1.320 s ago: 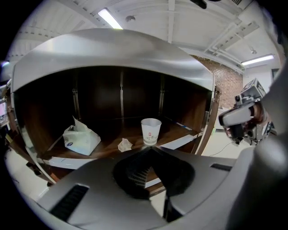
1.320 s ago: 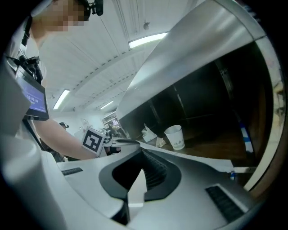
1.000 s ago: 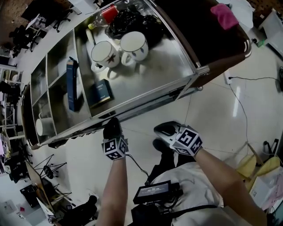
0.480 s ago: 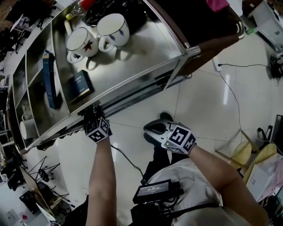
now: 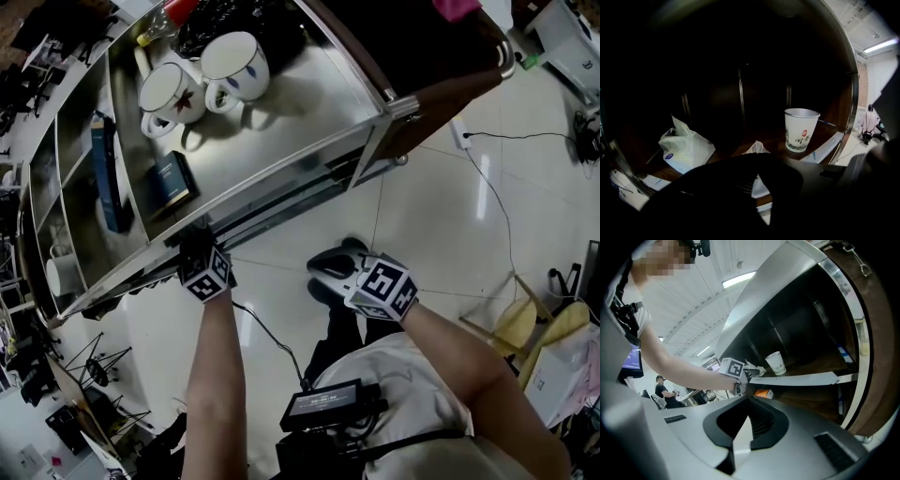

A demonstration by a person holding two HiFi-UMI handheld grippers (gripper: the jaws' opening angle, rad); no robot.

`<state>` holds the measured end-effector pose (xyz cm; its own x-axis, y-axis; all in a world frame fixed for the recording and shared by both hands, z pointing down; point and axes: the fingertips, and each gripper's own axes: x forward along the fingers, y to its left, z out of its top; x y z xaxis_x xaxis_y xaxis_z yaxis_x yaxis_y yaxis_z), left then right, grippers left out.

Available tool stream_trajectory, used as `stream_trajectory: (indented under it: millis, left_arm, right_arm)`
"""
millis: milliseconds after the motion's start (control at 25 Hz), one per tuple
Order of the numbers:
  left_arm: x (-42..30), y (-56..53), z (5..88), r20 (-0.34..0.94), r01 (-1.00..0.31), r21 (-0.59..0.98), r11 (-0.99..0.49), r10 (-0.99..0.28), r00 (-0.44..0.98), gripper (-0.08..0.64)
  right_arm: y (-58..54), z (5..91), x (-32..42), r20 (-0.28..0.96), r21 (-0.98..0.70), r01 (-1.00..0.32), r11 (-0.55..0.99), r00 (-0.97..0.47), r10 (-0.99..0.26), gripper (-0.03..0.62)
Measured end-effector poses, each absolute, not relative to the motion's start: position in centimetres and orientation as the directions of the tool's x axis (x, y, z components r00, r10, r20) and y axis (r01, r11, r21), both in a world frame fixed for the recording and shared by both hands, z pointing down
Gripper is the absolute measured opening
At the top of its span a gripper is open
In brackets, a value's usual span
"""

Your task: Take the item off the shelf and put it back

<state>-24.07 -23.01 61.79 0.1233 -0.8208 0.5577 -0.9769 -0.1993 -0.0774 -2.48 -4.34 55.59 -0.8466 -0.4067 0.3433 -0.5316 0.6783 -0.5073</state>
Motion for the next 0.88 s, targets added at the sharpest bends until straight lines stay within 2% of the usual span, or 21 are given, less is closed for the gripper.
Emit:
stream_trajectory:
  millis: [400,640,880]
  left_arm:
    - [-22.0,-18.5,60.3,0.587,-0.944,-0.053,-0.325,-0.775,0.234,0.008]
    - [-20.0,-14.0,57.8,0.545,-0.919,0.033,-0.393,-0.763,0.347,0.008]
    - [-19.5,-9.8,53.4,0.481,-0.893,0.056,-0.446,-0.772,0.415,0.009]
  right_arm:
    - [-5.2,53.8,-3.7,0.335,-0.476,-0.507,0.718,-0.860,-0.385,0.006]
    - [-5.2,52.1,-4.7,0.333,-0.448,-0.491,0.747,-0.867,-0.370,0.006]
    - [-4.8,50.5,-6.3,0.326,-0.415,-0.459,0.786,-0.881,-0.342,0.006]
